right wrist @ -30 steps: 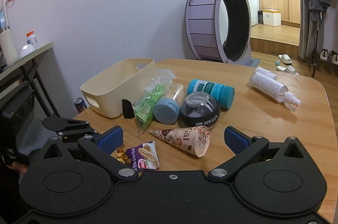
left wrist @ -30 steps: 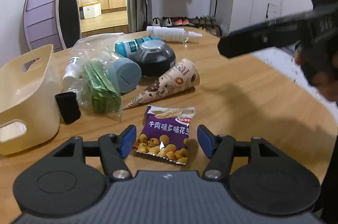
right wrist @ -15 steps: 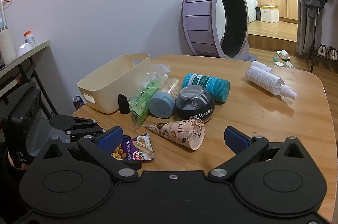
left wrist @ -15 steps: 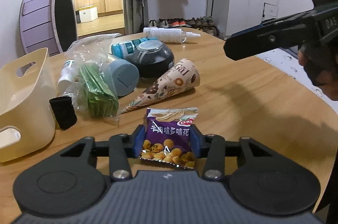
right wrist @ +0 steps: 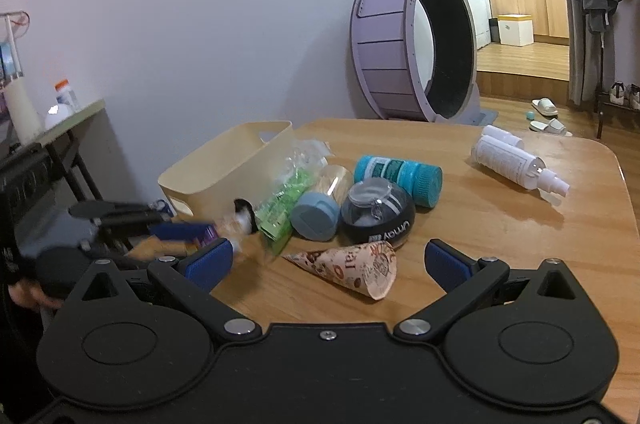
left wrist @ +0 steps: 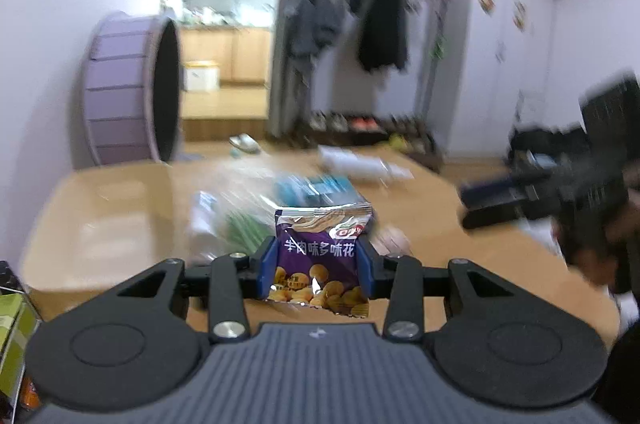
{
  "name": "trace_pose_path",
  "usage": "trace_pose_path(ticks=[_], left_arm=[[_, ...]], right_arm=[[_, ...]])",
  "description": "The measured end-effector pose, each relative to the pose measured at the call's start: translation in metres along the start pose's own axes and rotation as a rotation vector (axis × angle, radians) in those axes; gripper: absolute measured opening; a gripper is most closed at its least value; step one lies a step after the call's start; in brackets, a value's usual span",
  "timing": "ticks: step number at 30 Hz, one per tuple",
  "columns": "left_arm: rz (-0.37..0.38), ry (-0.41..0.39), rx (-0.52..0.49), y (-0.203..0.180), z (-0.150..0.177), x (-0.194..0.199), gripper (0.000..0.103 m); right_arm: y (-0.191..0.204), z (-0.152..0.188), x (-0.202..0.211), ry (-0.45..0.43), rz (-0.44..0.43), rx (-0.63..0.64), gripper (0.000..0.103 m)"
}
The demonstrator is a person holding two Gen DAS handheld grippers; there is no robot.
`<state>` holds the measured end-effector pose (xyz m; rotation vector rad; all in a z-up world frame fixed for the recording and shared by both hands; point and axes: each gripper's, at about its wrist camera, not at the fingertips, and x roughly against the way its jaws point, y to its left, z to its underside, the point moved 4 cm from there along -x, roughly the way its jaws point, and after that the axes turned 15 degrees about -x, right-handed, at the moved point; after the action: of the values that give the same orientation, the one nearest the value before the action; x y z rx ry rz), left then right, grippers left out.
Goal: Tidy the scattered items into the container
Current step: 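Carry the snack bag into the basket and open the left gripper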
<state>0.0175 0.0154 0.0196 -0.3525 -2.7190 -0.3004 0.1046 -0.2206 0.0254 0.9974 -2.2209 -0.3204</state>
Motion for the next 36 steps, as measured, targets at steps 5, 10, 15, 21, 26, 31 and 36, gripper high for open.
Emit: trace_pose_path(ticks=[5,10,15,21,26,31,36], left_arm=[[-0.145,0.002,0.075,0.048,-0.001,0.009,0.04],[-0.223,0.062,0.129,0.08,0.009,-0.004,0.04],[-0.295,0.109,0.179,0.098,0.015,-0.01,0.044],[-0.259,0.081,0.201,0.097,0.016,0.004,0.048],[-0.165,0.031,0.179,0.071,0.009,0.01,0.049],[-0.067,0.016,0.132,0.036,0.003,0.001,0.05],[0.01,0.029,0.135,0.008,0.008,-0.006,0.05]], right_arm=[[0.004,-0.001,-0.006,-0.001,-0.011,-0.005,0.103],[0.006,0.002,-0.014,0.016,-0.01,-0.003,0.103],[0.006,0.005,-0.019,0.029,-0.006,-0.005,0.103],[0.005,0.004,-0.016,0.019,0.001,-0.007,0.103],[-0.003,0.0,-0.013,-0.009,0.033,-0.03,0.103],[-0.011,-0.001,-0.015,-0.028,0.059,-0.03,0.103],[-0.018,0.0,-0.028,-0.006,0.115,0.004,0.103]])
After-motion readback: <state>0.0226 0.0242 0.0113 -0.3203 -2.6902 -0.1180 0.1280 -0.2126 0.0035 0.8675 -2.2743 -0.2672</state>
